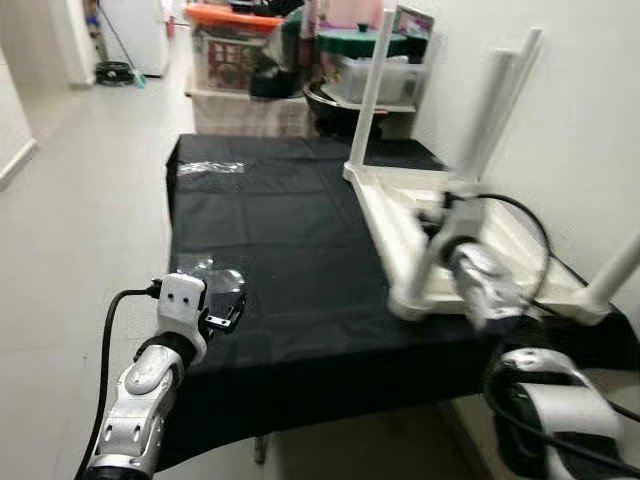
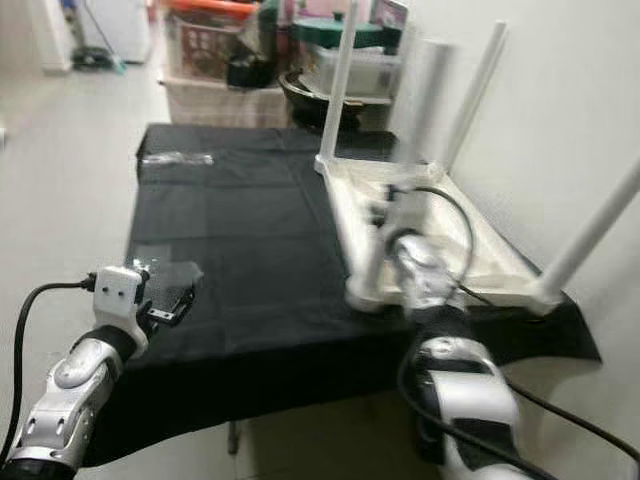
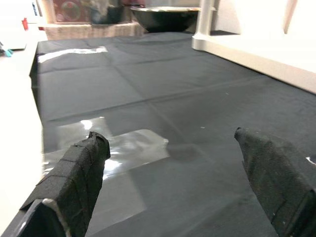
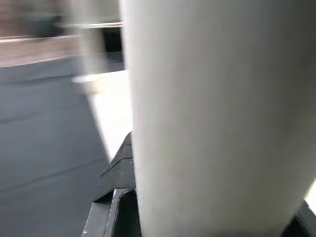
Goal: Building children table
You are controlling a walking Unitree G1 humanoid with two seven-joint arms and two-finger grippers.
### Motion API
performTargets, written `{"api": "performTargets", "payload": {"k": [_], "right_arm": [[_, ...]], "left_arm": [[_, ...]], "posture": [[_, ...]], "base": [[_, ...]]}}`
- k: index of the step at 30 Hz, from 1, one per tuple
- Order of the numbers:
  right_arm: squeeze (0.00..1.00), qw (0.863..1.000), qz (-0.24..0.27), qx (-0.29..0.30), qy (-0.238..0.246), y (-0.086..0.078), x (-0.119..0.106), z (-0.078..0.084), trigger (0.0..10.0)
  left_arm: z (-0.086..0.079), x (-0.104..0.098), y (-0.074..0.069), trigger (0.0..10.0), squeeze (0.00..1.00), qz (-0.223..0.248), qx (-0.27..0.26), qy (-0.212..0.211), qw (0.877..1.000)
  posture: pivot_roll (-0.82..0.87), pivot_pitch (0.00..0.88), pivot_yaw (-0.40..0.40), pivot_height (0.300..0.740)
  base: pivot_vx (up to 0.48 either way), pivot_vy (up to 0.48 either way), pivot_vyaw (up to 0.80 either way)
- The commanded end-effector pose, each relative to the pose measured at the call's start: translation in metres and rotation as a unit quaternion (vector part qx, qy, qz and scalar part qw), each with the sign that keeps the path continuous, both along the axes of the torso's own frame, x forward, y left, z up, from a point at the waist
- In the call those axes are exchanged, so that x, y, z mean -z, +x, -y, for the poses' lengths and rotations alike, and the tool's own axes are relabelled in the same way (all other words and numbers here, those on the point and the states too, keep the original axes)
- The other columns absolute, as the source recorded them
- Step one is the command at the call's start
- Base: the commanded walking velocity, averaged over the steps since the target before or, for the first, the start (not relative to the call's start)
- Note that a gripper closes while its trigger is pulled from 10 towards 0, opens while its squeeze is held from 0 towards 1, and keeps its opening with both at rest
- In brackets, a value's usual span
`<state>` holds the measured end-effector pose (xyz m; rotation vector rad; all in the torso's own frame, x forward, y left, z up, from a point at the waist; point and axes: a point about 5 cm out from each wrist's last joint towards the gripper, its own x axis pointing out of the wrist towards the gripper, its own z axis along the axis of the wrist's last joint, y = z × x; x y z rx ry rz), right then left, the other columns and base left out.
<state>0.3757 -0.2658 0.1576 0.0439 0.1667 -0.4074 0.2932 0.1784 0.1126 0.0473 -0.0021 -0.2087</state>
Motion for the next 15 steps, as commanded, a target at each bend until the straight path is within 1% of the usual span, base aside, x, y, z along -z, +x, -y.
{"api": "performTargets", "payload": {"k": [1,2,3,6,8,9,10,11,12,13,15], "right_arm": [[0.00,0.979,-0.184,0.077,-0.035,-0.038,0.070,0.021,0.0],[0.00,0.979,-0.184,0.077,-0.035,-0.038,0.070,0.021,0.0],[0.00,0.979,-0.178,0.095,-0.033,-0.039,0.069,0.021,0.0],[0.00,0.979,-0.173,0.105,-0.034,-0.039,0.068,0.019,0.0],[0.00,0.980,-0.165,0.109,-0.031,-0.032,0.063,0.009,0.0],[0.00,0.981,-0.167,0.097,-0.027,-0.027,0.062,0.002,3.7],[0.00,0.981,-0.167,0.097,-0.027,-0.027,0.062,0.002,3.7],[0.00,0.982,-0.169,0.077,-0.021,-0.023,0.060,-0.006,10.0],[0.00,0.983,-0.169,0.071,-0.012,-0.021,0.060,-0.009,10.0],[0.00,0.983,-0.169,0.071,-0.012,-0.021,0.060,-0.009,10.0],[0.00,0.986,-0.152,0.066,-0.005,-0.017,0.055,-0.014,10.0]], "left_arm": [[0.002,0.002,0.001,10.0,0.00,-0.005,0.007,0.002,1.000],[0.002,0.002,0.001,10.0,0.00,-0.005,0.007,0.002,1.000],[0.003,0.002,0.001,10.0,0.00,-0.006,0.007,0.002,1.000],[0.003,0.002,0.001,10.0,0.00,-0.006,0.008,0.003,1.000],[0.006,0.002,0.002,10.0,0.00,-0.007,0.011,0.002,1.000],[0.007,0.002,0.002,10.0,0.00,-0.006,0.012,0.001,1.000],[0.007,0.002,0.002,10.0,0.00,-0.006,0.012,0.001,1.000],[0.008,0.002,0.002,10.0,0.00,-0.006,0.012,0.001,1.000],[0.007,0.002,0.002,10.0,0.00,-0.005,0.012,0.001,1.000],[0.007,0.002,0.002,10.0,0.00,-0.005,0.012,0.001,1.000],[0.004,0.003,0.001,10.0,0.00,-0.006,0.009,0.002,1.000]], "posture": [[0.05,0.000,-0.130,0.740],[0.05,0.000,-0.130,0.740],[0.05,0.000,-0.123,0.740],[0.05,0.000,-0.123,0.740],[0.05,0.000,-0.123,0.740],[0.05,0.000,-0.128,0.740],[0.05,0.000,-0.128,0.740],[0.05,0.000,-0.128,0.740],[0.05,0.000,-0.128,0.740],[0.05,0.000,-0.128,0.740],[0.05,0.000,-0.133,0.740]], "base": [[0.000,0.000,0.00],[0.000,0.000,0.00],[0.000,0.000,0.00],[0.000,0.000,0.00],[0.000,0.000,0.00],[0.000,0.000,0.00],[0.000,0.000,0.00],[0.000,0.000,0.00],[0.000,0.000,0.00],[0.000,0.000,0.00],[0.000,0.000,0.00]]}}
